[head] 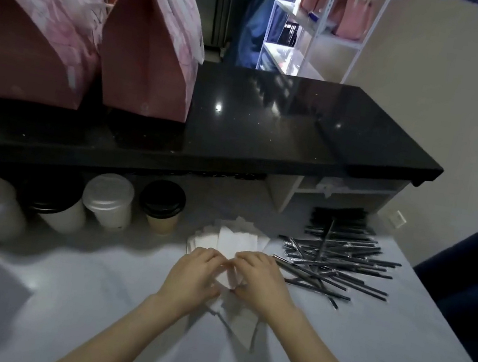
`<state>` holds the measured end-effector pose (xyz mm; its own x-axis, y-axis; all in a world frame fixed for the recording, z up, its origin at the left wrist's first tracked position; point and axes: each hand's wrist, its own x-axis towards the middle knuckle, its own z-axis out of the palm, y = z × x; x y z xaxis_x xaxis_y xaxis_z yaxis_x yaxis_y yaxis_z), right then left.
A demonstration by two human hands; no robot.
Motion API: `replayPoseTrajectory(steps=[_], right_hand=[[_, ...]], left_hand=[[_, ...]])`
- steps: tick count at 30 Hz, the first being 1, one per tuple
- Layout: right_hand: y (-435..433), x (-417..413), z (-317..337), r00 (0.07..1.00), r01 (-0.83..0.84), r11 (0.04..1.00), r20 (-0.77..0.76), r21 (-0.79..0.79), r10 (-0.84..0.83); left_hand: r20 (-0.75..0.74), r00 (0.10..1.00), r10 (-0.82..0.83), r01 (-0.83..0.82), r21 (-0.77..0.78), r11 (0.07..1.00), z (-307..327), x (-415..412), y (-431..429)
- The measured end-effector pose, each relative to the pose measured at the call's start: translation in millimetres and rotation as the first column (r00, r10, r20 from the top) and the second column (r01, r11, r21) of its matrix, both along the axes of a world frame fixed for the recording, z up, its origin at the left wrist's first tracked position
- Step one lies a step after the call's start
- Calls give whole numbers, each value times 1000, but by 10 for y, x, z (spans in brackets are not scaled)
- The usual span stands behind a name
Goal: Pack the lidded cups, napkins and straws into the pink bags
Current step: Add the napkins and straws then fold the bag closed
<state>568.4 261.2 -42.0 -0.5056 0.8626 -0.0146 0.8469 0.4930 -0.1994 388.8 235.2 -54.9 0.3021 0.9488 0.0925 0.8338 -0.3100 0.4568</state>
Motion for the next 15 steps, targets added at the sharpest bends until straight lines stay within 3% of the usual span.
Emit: replayPoseTrajectory(steps=[5,9,15], right_hand=[[46,48,-18,986,1,999,-165,43,6],[89,90,104,985,-34,999,-172,-25,29],[57,53,272,980,-68,997,-185,24,72]], left_hand=[[88,994,59,-59,1,998,-45,-35,39],[142,990,9,-2,-46,999,16,-145,51],[253,965,62,-67,12,998,159,-226,9]])
